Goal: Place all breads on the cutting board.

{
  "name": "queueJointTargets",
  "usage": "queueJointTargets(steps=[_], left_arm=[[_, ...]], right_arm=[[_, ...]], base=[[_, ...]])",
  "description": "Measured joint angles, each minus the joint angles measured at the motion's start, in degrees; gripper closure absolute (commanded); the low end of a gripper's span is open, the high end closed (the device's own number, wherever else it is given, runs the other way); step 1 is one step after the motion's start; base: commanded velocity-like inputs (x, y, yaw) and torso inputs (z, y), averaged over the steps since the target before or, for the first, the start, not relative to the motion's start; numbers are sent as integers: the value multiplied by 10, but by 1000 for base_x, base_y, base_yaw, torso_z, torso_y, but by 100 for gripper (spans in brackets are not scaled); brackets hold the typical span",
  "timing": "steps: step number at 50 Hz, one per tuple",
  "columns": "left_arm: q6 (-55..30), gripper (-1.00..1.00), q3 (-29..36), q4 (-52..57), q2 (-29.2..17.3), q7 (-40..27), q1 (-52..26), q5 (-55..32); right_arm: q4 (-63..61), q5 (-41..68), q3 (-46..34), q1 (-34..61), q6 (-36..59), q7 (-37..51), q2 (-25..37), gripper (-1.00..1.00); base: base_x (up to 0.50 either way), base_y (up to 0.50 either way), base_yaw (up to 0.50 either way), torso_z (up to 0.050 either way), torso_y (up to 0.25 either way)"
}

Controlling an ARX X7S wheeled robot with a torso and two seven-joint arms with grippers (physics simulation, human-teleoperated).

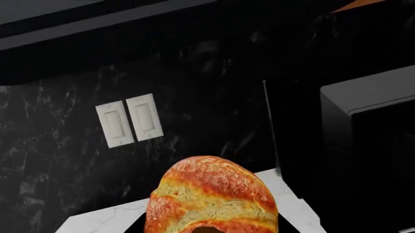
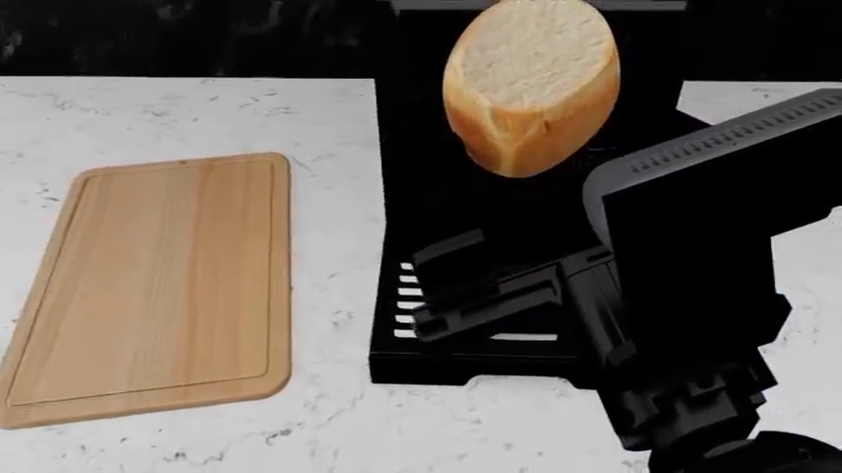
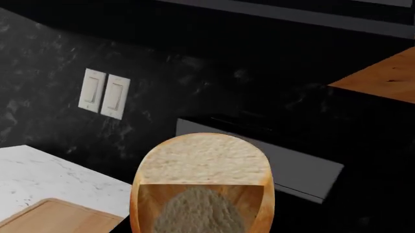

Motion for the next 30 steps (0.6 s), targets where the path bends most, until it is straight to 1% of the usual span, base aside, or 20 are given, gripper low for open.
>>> queueJointTargets(steps=[9, 30], left_arm=[[-1, 100, 4, -7, 5, 5, 0, 11], [-28, 100, 75, -47, 61, 24, -44, 73]], right_arm=[[7, 1, -1, -1, -4, 3, 0, 100], [32, 1, -1, -21, -32, 5, -1, 100]], base=[[-70, 500, 0, 0, 0], [-1, 500, 0, 1, 0]])
